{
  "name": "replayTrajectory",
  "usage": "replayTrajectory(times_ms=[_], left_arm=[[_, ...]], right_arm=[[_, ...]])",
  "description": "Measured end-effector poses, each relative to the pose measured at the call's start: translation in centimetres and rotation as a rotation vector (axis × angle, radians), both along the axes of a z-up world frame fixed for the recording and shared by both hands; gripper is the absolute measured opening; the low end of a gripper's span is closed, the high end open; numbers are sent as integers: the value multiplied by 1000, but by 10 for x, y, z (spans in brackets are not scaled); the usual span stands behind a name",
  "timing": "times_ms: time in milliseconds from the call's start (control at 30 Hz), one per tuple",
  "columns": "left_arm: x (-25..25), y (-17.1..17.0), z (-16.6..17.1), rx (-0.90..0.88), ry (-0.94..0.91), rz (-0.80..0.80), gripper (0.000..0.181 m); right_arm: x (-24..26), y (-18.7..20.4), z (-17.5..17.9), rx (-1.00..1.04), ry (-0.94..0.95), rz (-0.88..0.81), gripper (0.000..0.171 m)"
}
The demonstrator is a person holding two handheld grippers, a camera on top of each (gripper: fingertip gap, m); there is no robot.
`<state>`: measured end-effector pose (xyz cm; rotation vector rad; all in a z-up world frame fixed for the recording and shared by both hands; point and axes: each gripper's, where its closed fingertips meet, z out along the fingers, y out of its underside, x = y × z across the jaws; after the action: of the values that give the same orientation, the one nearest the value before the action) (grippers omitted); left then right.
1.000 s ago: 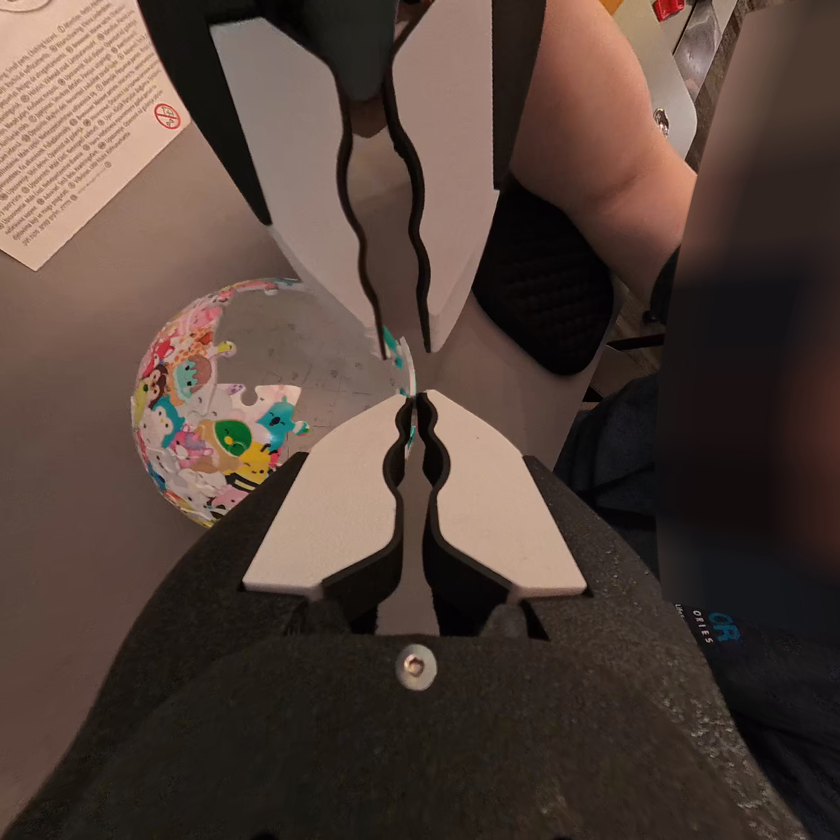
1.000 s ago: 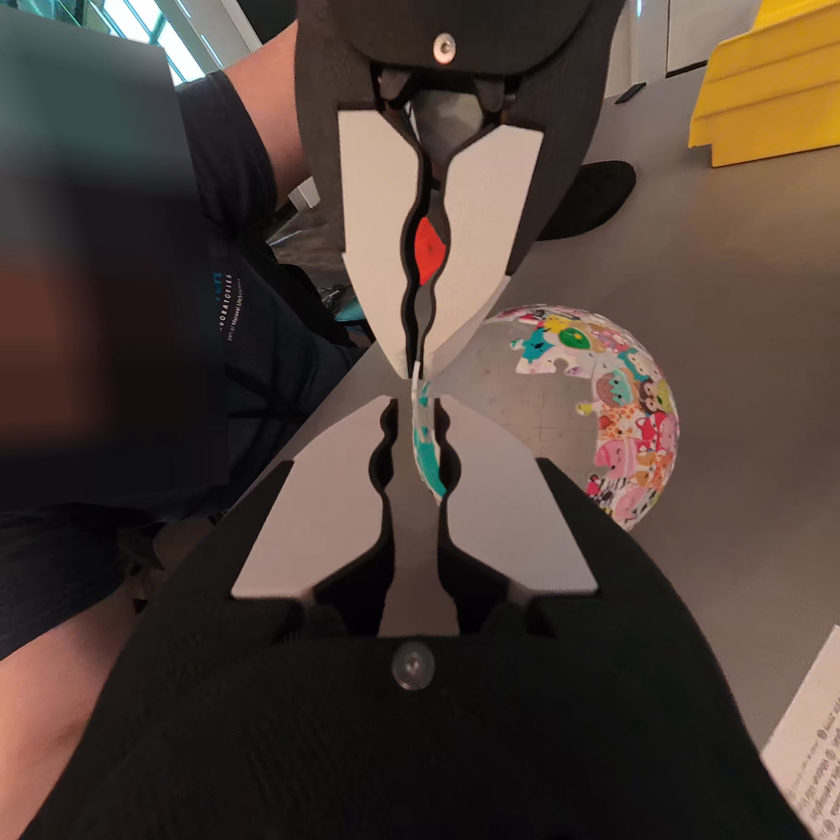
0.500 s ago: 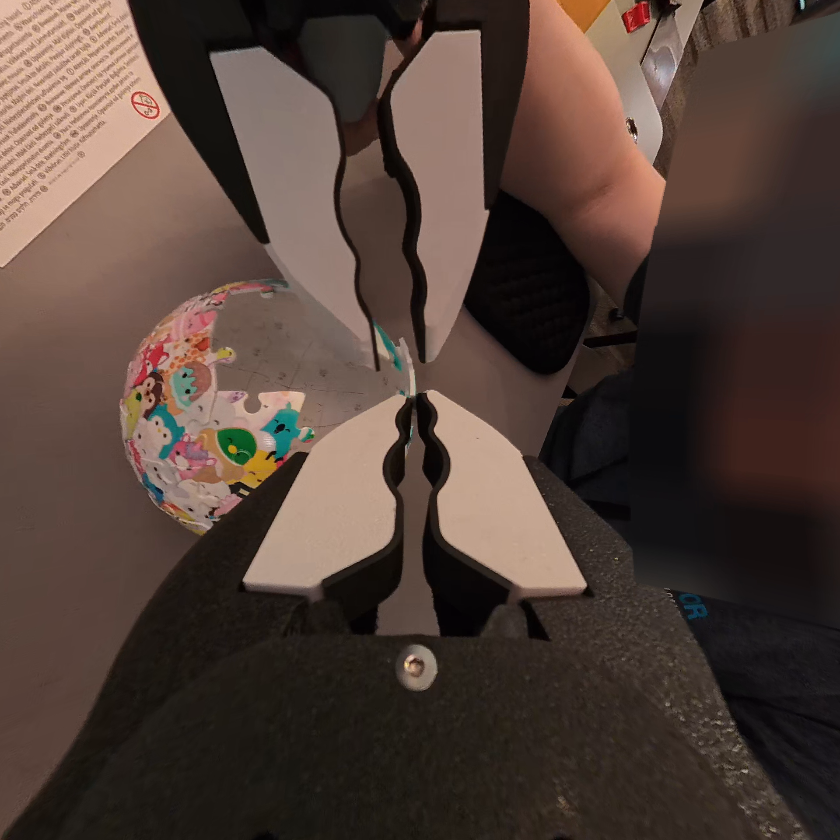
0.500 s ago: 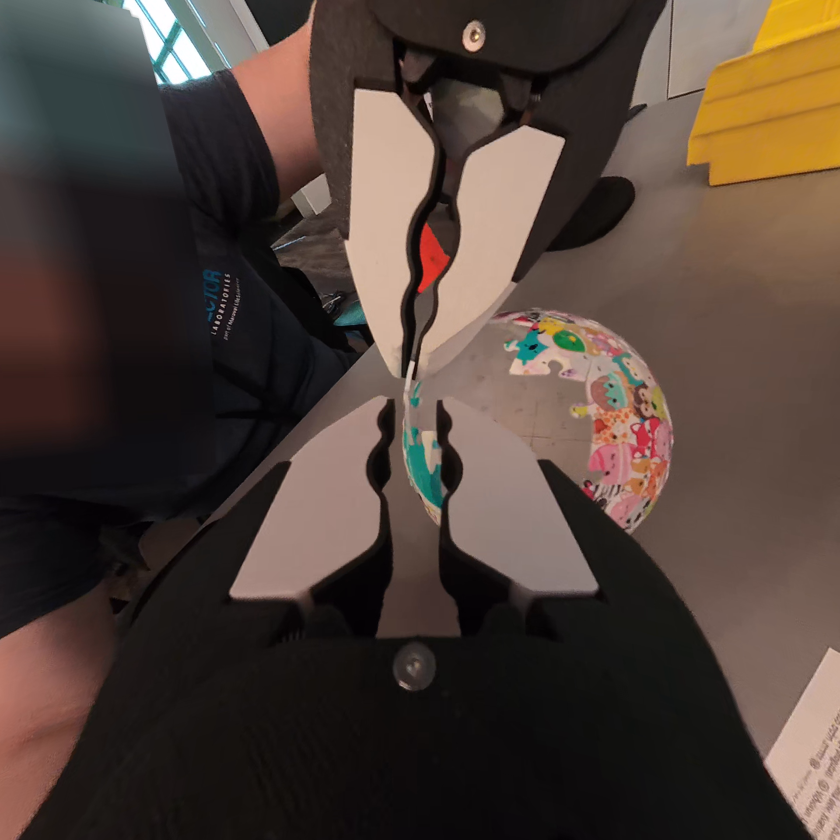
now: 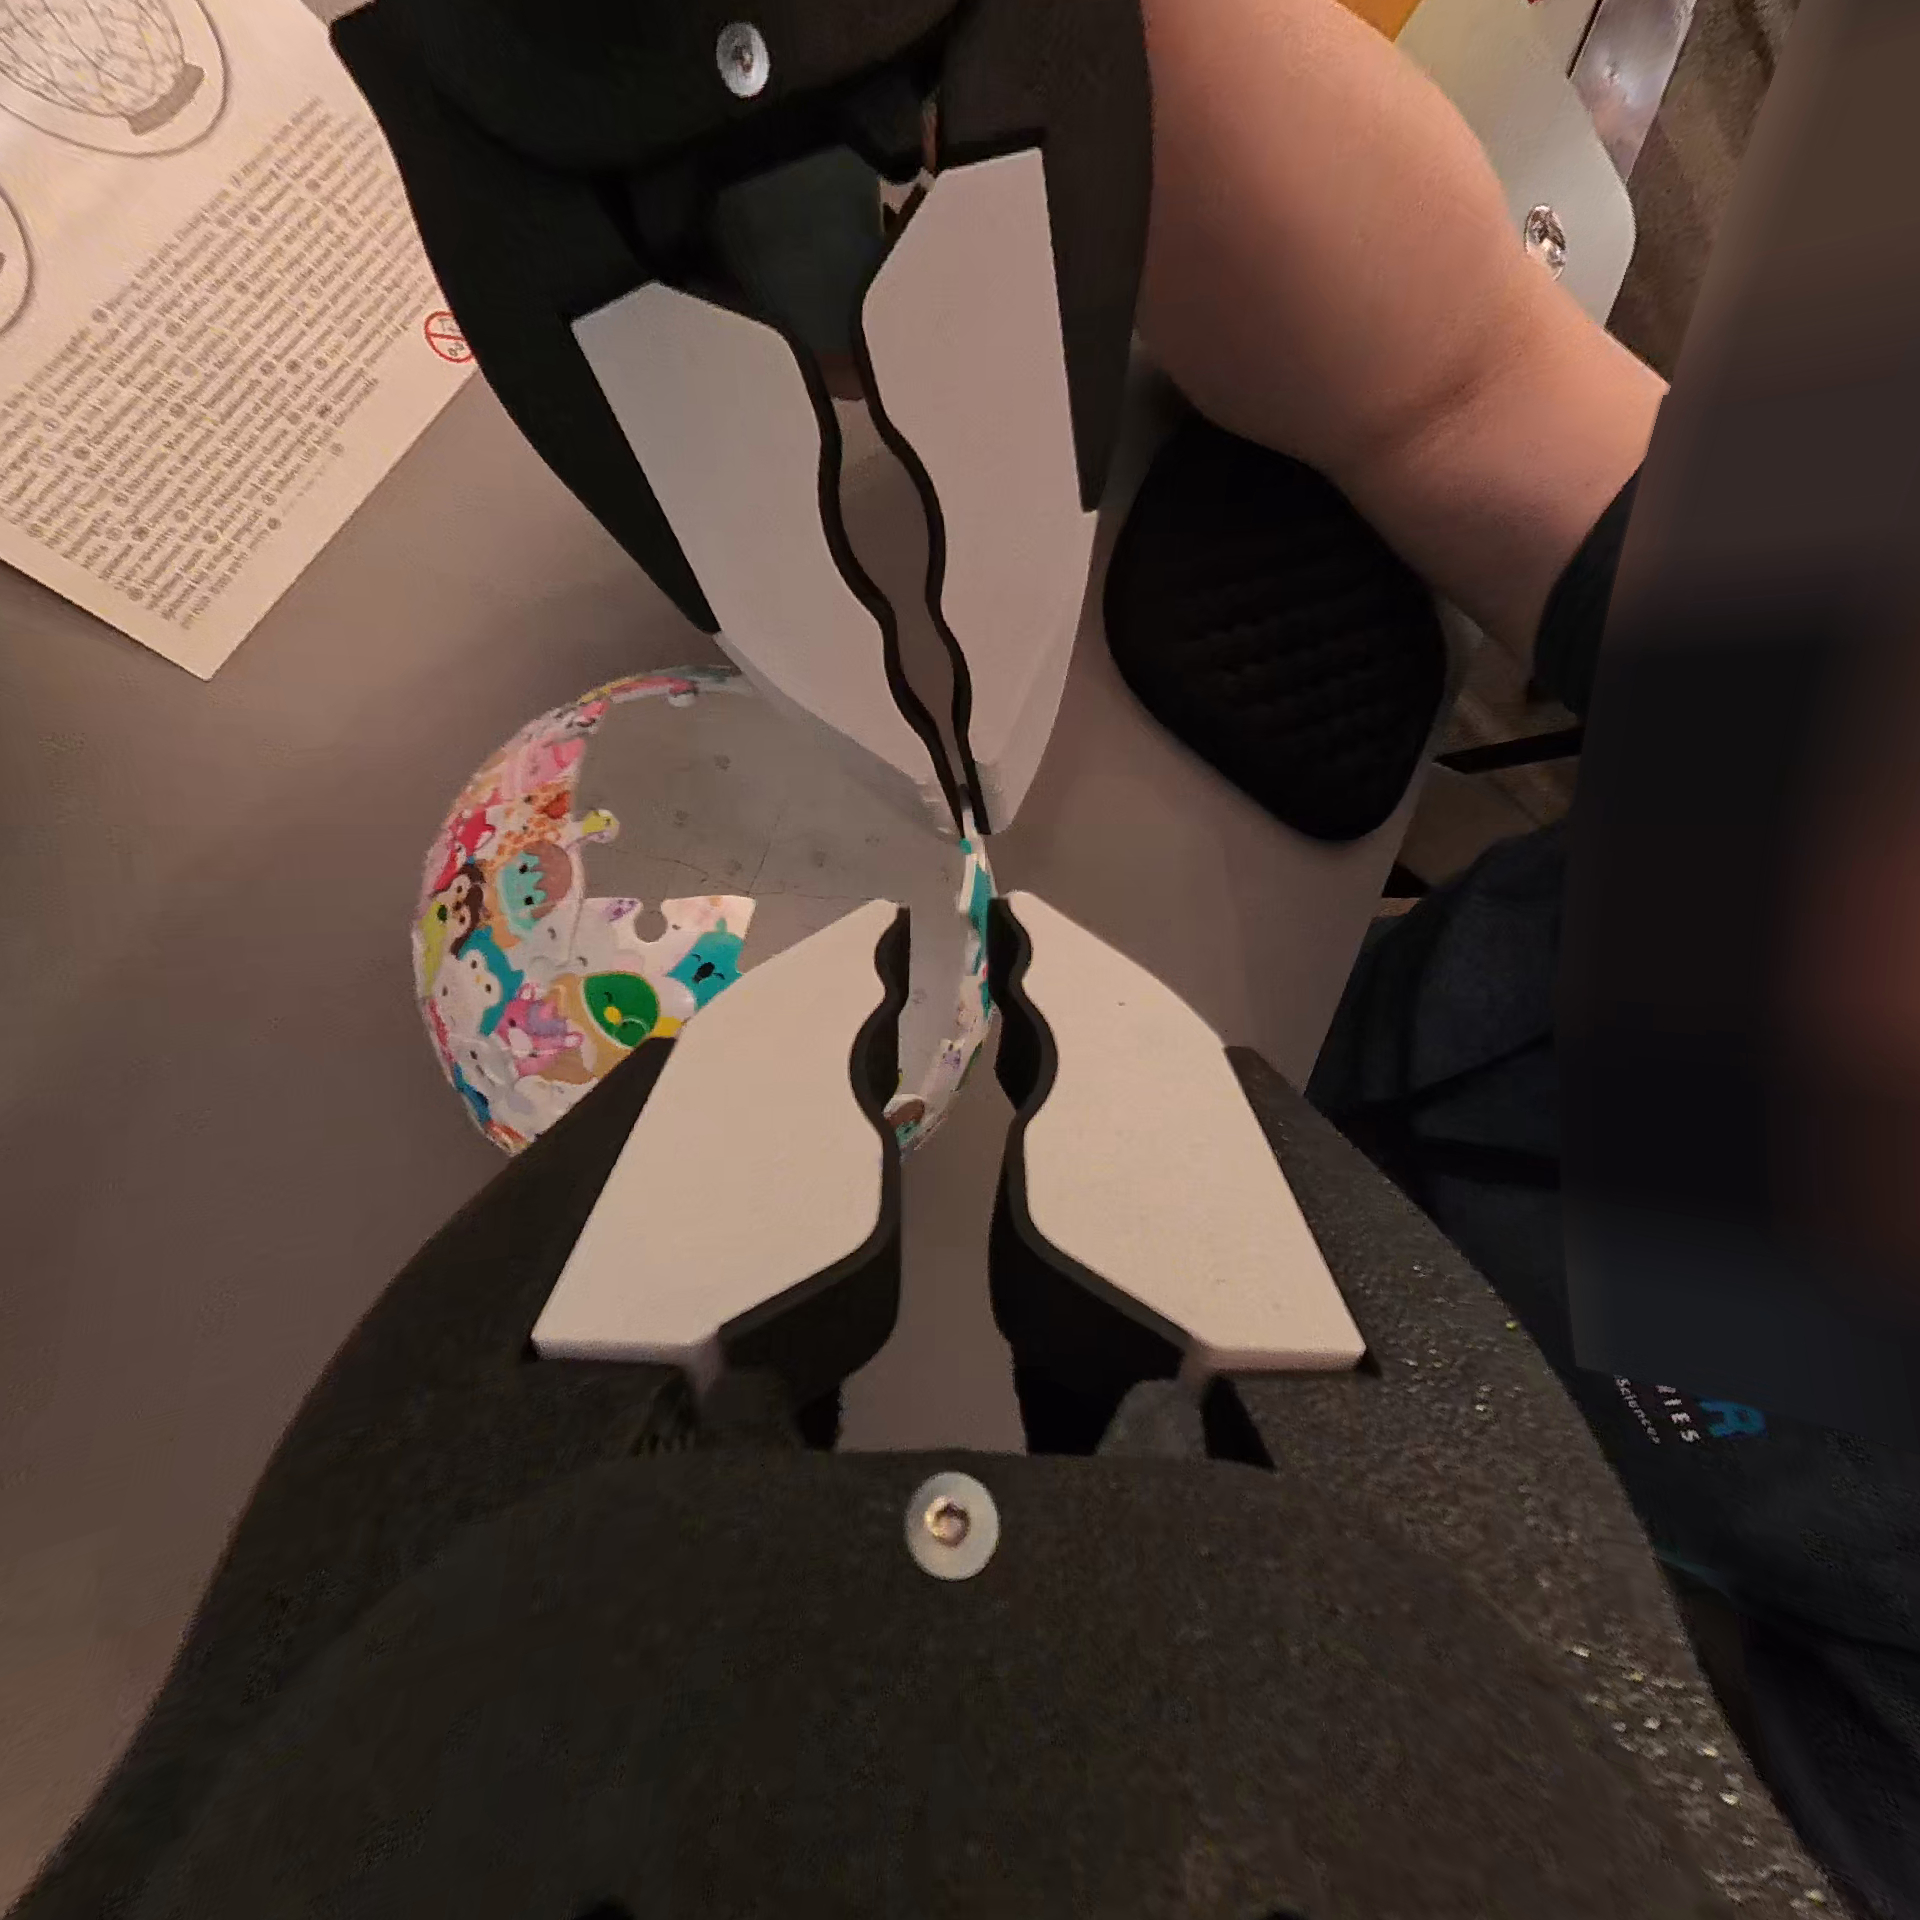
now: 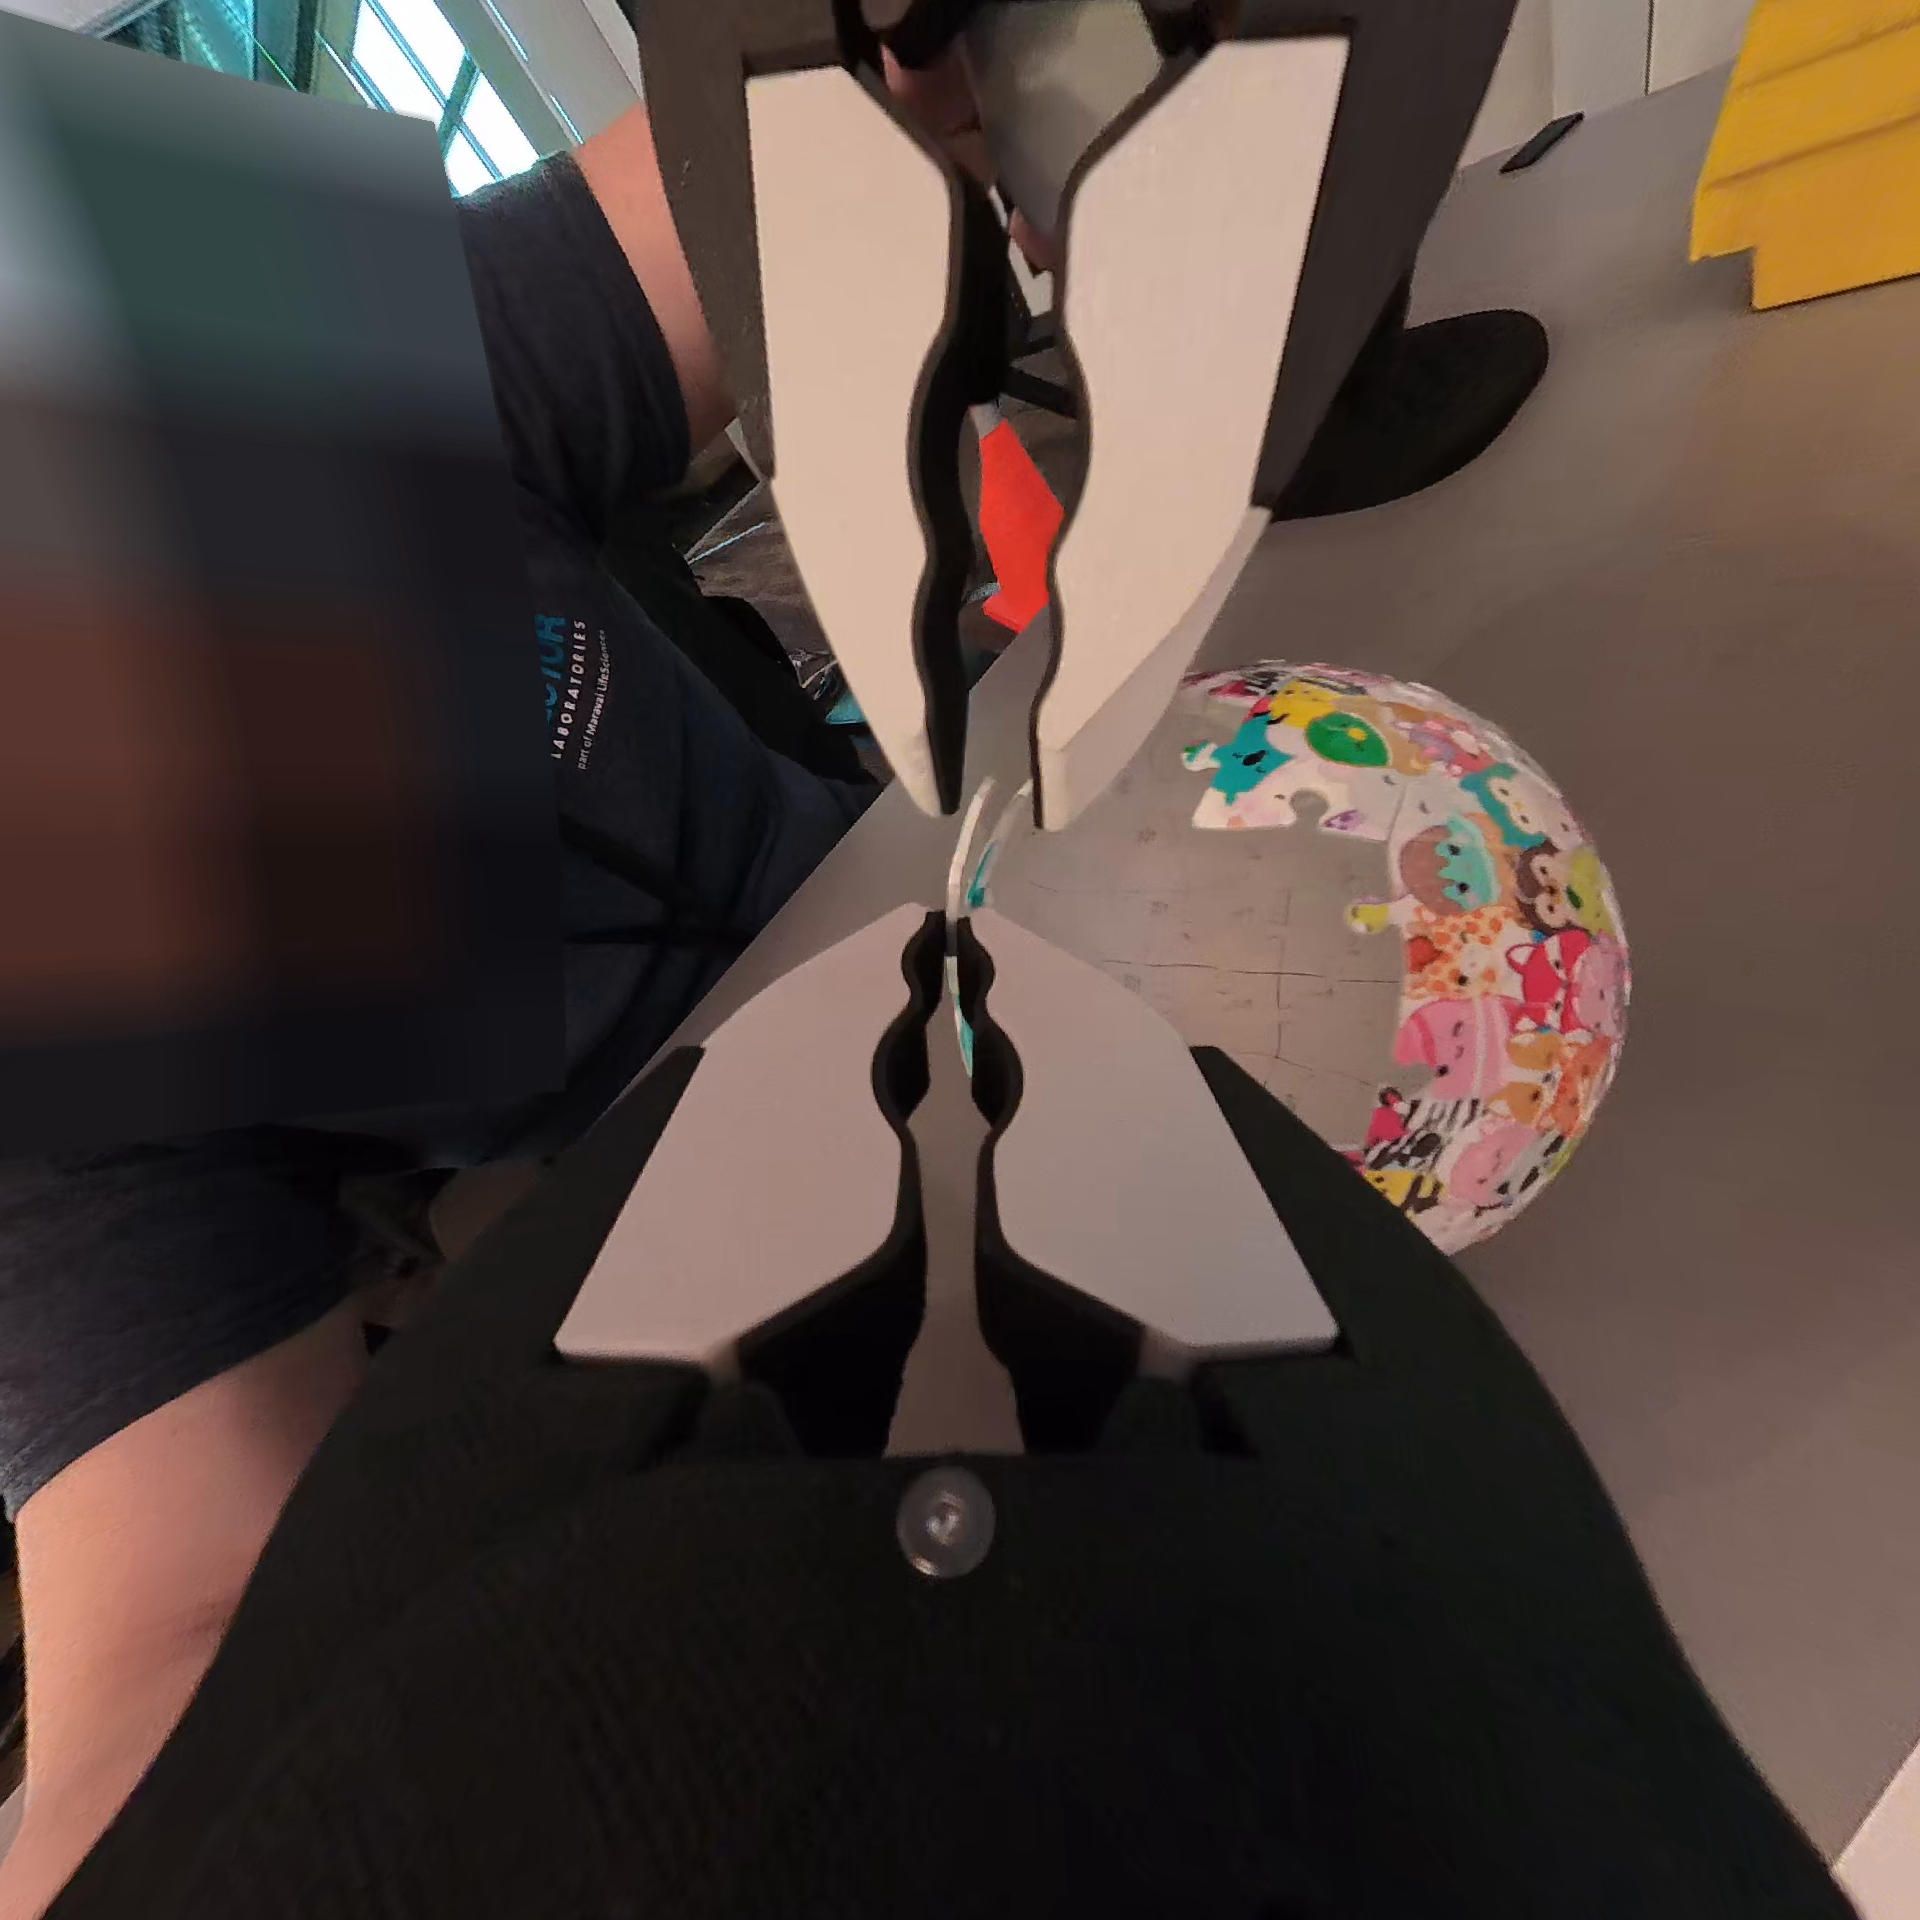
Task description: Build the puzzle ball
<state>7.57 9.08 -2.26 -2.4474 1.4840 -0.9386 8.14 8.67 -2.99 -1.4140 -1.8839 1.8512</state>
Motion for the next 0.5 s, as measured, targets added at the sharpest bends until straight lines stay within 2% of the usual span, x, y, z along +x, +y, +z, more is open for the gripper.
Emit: replayTrajectory(times_ms=[233, 333, 500], left_arm=[[2, -1, -5, -25, 17, 8, 11], [4, -3, -4, -51, 0, 15, 5], [2, -4, -4, -70, -2, 25, 4]], right_arm=[[0, 1, -1, -43, -27, 2, 2], [1, 1, -2, -21, -23, 0, 3], [0, 2, -1, 21, -1, -8, 3]])
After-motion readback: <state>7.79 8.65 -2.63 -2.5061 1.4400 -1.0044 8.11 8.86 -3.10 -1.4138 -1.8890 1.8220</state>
